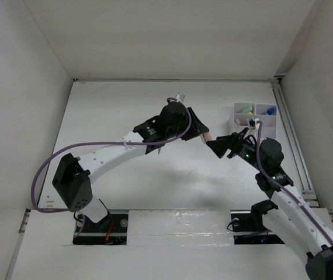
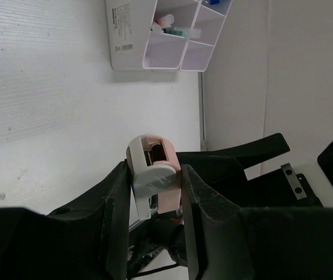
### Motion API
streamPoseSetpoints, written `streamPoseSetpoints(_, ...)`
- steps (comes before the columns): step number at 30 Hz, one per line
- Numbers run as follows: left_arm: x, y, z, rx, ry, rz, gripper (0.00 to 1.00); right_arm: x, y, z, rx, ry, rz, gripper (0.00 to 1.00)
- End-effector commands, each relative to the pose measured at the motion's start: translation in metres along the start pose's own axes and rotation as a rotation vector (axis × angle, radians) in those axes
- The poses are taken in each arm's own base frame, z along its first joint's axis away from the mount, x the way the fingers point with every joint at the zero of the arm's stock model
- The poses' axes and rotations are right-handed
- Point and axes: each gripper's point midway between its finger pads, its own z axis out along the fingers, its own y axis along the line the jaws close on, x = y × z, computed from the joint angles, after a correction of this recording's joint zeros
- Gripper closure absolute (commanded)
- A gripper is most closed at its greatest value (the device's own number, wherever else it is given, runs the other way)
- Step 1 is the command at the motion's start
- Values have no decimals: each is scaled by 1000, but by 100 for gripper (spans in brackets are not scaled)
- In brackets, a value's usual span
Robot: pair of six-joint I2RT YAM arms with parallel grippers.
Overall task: Sort the stationery into containers
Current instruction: Place the stapler in the storage box.
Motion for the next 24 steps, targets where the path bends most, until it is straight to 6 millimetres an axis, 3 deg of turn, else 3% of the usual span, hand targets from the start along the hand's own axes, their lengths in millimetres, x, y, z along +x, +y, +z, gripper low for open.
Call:
streamPoseSetpoints(1, -8, -34, -13, 117, 0, 3, 100, -27, 23, 1, -97, -113, -52, 16)
streamPoseSetpoints(5, -5, -34, -13, 121, 9, -7, 100, -31, 20, 4, -96, -152, -44, 26)
streamPoseSetpoints(10, -3, -32, -12, 123, 18, -16, 100, -19, 14, 18, -111, -102, -4, 30)
streamPoseSetpoints(18, -1, -36, -13, 139, 32, -32, 100, -21, 23, 22, -159, -124, -2, 41)
streamPoseSetpoints(21, -2, -39, -13, 149, 27, -32, 100, -21, 28, 22, -174, -124, -5, 54)
streamPoseSetpoints(24, 1, -32, -8, 132, 35, -33, 100, -16, 25, 25, -165, -111, 4, 60)
